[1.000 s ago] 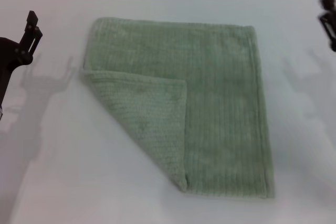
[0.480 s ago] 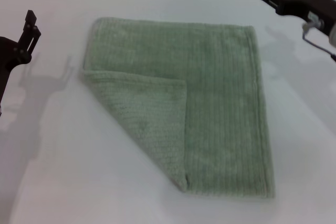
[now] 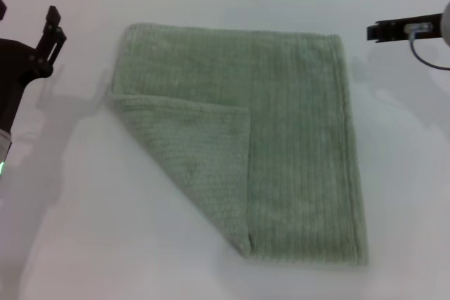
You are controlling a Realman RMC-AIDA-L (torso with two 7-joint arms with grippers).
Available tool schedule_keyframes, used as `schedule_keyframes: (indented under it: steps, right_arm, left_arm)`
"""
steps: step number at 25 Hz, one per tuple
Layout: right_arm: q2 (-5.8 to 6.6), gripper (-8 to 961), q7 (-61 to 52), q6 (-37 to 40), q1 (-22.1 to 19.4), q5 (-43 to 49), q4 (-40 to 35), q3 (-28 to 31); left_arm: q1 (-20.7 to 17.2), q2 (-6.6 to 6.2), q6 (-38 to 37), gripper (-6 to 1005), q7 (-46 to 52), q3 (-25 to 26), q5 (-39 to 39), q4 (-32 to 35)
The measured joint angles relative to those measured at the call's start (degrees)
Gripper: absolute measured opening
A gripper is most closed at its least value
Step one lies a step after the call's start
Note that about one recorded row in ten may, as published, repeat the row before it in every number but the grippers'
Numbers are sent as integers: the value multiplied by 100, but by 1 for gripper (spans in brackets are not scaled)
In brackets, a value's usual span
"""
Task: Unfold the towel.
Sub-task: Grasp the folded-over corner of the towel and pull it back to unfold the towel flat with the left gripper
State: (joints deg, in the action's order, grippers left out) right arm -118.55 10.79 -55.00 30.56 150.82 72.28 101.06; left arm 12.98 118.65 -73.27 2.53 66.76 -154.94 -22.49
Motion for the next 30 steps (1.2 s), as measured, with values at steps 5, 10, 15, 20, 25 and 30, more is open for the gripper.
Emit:
schedule_keyframes:
  steps: [5,10,15,20,25,30]
  right_arm:
    - [-5,144,25,-18,214,0,-177,59]
    - [25,21,15,-101,434,-8,-484,78]
    - [31,-1,39,-141,540,7,-608,87]
    - [48,-1,83,-143,620,39,-753,239]
    - [82,0,350,-155,950,39,-1222,495]
    - [84,0,411,-78,1099,33,-1311,504]
  left_arm:
    - [-56,-57,782,785,22,-79,-66,-675]
    - [-357,-151,3010,784,-61,74,-735,-2538]
    - [-608,-293,5599,779,-110,257,-1039,-4482]
    - [-519,-558,8585,767,-318,253,-1033,-6240]
    - [-462,-420,10589,756,-1590,302,-604,-7376]
    - [-316,-51,11885,745,-2530,546,-271,-7806]
